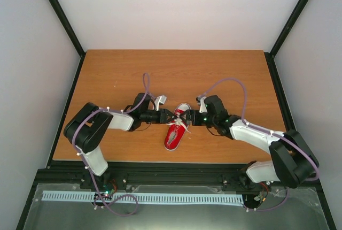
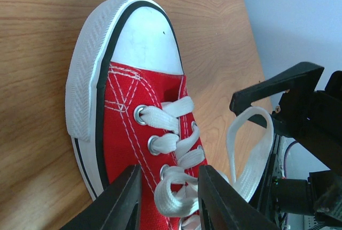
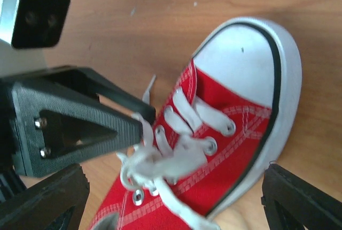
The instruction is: Tie the shoes
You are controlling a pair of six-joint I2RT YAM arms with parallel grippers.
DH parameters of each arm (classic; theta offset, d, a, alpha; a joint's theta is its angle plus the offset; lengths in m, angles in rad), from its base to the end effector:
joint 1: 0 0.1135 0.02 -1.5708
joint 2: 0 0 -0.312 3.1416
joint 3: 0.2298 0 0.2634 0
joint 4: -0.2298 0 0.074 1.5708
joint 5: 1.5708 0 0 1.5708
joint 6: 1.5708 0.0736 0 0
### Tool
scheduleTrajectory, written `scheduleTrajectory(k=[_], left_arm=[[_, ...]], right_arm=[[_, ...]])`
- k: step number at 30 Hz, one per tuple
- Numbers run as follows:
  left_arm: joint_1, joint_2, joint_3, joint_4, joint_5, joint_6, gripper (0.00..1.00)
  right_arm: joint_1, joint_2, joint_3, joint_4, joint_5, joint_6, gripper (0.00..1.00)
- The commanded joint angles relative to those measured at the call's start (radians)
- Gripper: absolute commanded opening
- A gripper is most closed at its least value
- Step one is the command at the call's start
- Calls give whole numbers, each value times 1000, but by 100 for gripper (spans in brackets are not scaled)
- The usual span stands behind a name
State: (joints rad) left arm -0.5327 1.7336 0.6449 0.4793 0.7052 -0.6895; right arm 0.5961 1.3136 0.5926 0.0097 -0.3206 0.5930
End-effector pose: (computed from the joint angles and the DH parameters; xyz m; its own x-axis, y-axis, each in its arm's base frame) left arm 0.2767 -0.2185 0.1475 -0.9177 -0.0213 -0.3967 0.3380 0.4828 -0.8079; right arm 0.2202 0.1774 0.1971 -0.8562 0.0601 -0.5132 -0.3037 0.7450 0.5939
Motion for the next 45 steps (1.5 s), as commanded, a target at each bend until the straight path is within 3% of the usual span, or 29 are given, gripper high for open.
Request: scheduleTrajectory(k=[1, 6, 9, 18, 21, 34, 45], left_arm=[[8, 28, 41, 51, 9, -14, 30], [8, 45, 47, 58, 6, -21, 23], [8, 51, 47, 58, 4, -21, 18], [8, 55, 45, 53, -8, -16, 1], [8, 35, 25, 53, -43, -16, 1], [8, -84, -50, -81, -271, -44, 1], [8, -108, -115, -95, -356, -91, 1]], right_arm=[[-2, 72, 56, 94, 37, 8, 89], [-2, 136, 80, 140, 23, 6, 82], [-2, 160, 82, 159, 13, 7, 72], [-2, 187, 70, 190, 10, 22, 17], [-2, 181, 70, 181, 51, 33, 3], [-4, 203, 77, 47, 268, 99, 3], [-36, 170, 38, 19, 312, 125, 3]])
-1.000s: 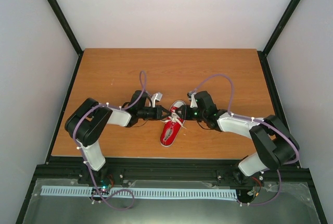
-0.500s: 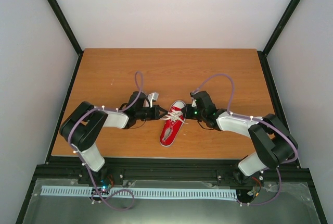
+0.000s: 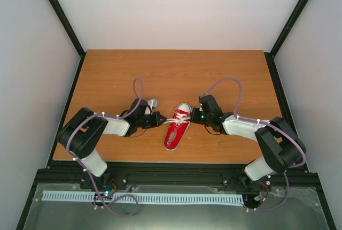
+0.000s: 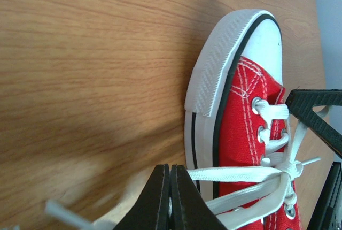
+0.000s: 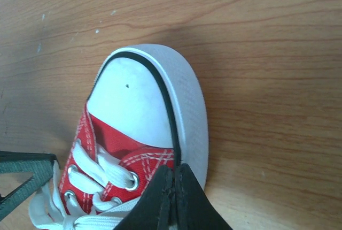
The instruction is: Tie the shoes
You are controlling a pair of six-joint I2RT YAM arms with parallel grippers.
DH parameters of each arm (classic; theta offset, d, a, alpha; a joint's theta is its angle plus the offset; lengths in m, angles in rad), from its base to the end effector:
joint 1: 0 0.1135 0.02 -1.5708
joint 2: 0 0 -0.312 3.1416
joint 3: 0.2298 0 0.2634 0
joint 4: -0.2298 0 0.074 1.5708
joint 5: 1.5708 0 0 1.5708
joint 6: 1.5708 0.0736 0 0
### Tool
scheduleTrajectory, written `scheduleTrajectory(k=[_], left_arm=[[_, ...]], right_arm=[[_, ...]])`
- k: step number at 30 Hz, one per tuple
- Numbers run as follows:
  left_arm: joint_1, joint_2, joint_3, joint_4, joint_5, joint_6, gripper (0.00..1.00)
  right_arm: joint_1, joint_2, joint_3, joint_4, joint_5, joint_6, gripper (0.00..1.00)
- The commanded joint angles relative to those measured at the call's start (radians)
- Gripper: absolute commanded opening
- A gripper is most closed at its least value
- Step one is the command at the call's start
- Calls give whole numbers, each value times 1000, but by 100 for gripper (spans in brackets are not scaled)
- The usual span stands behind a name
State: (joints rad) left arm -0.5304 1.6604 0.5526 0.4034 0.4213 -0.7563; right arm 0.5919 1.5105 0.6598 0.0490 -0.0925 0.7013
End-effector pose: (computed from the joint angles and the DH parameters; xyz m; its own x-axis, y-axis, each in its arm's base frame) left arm 0.2640 -0.1897 0.1302 -0.9076 -0.1937 -0.3725 0.1480 0.6827 -0.7155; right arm 0.2600 0.1830 0.1659 -0.8484 0.2038 -0.4885 -0.0804 0.8626 0.4994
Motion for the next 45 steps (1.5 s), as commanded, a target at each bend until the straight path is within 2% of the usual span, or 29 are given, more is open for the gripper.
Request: scheduleTrajectory(k=[1, 14, 15, 16, 19, 20, 21, 24, 25, 28, 30, 34, 39, 41, 43, 45], left_arm=[[6, -41, -27, -22, -80, -27, 1], [6, -64, -27, -34, -92, -20, 1], [6, -71, -18, -39, -80, -4, 4], [6, -84, -4, -53, -73, 14, 12], [6, -142, 32, -108, -95, 68, 61], [6, -165, 46, -134, -109, 88, 74], [6, -186, 66, -161, -119, 113, 82], [6, -219, 140, -259, -144, 182, 96], [7, -223, 161, -284, -157, 198, 99], [18, -220, 223, -352, -208, 243, 100], [72, -220, 233, -352, -193, 238, 100], [318, -261, 180, -309, -104, 183, 100], [650, -367, 85, -296, -97, 164, 100], [748, -421, 41, -292, -160, 177, 100], [764, -476, 15, -317, -332, 232, 100], [764, -512, -21, -293, -432, 278, 100]], right_arm=[[-35, -32, -34, -21, 86, 17, 3], [-56, -61, -53, 6, 35, -26, 3], [-55, -71, -49, 2, 25, -43, 6], [-55, -86, -45, 2, 8, -63, 17], [-55, -139, -25, -21, -5, -130, 71], [-55, -149, -7, -50, 5, -156, 81], [-55, -159, 16, -82, 19, -178, 87], [-55, -169, 77, -155, 61, -238, 98], [-56, -170, 92, -165, 69, -256, 100], [-84, -167, 134, -183, 72, -290, 100], [-138, -174, 141, -176, 44, -304, 100], [-334, -214, 112, -140, -12, -341, 100], [-646, -304, 30, -73, -42, -332, 100], [-715, -363, -52, 7, 10, -316, 100], [-721, -416, -110, 60, 141, -334, 100], [-721, -453, -171, 142, 240, -341, 100]])
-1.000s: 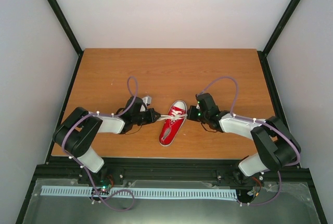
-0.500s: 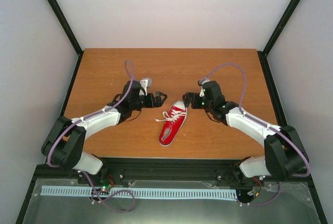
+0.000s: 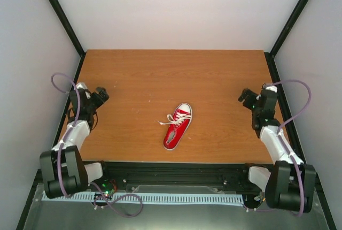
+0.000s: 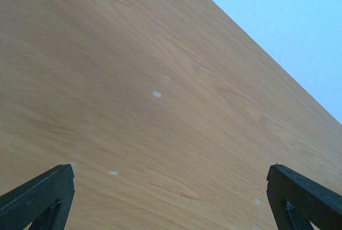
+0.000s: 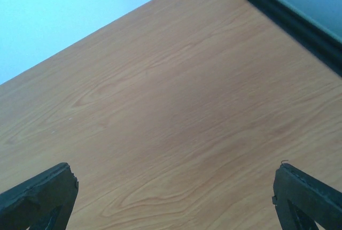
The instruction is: Tie the shoes
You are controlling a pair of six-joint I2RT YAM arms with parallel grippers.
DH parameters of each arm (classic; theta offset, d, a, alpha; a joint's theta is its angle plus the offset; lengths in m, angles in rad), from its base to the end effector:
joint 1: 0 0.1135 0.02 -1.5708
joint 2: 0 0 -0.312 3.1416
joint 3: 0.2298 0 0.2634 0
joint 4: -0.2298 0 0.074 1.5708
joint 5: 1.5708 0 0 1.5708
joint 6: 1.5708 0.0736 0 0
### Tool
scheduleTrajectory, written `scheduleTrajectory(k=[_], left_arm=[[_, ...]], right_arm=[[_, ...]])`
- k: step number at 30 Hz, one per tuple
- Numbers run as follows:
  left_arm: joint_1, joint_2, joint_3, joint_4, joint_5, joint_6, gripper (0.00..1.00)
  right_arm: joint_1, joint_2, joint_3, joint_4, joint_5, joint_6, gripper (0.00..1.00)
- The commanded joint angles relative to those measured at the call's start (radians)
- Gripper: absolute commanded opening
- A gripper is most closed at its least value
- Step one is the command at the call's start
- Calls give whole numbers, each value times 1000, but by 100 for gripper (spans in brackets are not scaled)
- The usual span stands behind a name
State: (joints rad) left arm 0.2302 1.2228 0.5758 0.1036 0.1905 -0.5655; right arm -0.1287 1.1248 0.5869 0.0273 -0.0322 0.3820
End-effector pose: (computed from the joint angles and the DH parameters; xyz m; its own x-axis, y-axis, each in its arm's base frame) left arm 0.2754 0.0502 0.2244 -0.3895 -0.6317 -0.6702 -0.3257 0.7752 -0.5413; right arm 0.2633 -0.0317 0.2430 -0.4123 0.4291 -0.8037 0.2739 0.8997 0.3398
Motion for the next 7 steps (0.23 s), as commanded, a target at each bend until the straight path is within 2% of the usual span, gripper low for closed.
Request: scheduleTrajectory(k=[1, 7], left_arm=[[4, -81, -61, 28, -230, 99, 100], [-6, -52, -99, 138, -232, 156, 100]], right_arm=[[-1, -77, -131, 217, 203, -29, 100], [0, -7, -249, 466, 335, -76, 100]])
